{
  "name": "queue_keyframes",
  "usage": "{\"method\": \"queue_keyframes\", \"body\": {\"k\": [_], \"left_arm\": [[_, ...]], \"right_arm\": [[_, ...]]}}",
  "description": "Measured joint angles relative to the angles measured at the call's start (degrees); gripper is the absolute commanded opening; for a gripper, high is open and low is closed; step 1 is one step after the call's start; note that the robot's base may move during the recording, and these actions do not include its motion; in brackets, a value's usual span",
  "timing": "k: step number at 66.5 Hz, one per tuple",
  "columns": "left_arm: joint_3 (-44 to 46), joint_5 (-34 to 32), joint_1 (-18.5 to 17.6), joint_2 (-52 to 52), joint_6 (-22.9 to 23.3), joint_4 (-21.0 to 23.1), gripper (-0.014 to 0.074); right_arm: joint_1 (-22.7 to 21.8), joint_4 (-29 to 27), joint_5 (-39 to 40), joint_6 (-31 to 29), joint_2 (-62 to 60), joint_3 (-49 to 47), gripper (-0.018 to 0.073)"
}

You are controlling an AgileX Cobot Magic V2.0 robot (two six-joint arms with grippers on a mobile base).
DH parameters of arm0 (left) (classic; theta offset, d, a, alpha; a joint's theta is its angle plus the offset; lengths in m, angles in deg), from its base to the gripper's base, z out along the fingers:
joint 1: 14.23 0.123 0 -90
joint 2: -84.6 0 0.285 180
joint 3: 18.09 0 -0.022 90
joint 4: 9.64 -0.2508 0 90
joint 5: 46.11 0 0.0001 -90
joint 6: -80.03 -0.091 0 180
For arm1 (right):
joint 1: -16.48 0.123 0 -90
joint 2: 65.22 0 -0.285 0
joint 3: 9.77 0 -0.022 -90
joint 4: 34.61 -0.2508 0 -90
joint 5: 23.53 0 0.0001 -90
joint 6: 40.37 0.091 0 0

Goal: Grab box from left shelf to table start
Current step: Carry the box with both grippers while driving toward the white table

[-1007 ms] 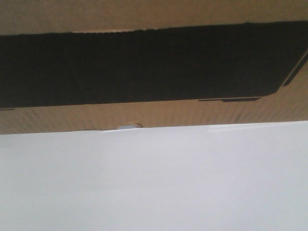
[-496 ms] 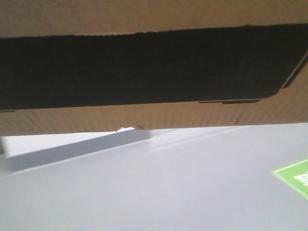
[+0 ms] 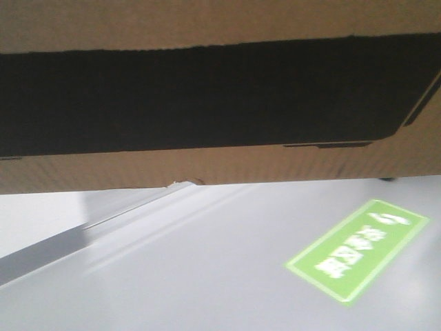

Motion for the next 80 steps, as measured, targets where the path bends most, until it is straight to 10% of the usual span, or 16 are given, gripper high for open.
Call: {"method": "queue_keyframes", "body": {"k": [80], "left_arm": [[0.00,-0.21,0.00,0.00,0.00,0.14,-0.0099]], "right_arm": [[0.00,0.00,0.00,0.00,0.00,0.00,0.0058]]}}
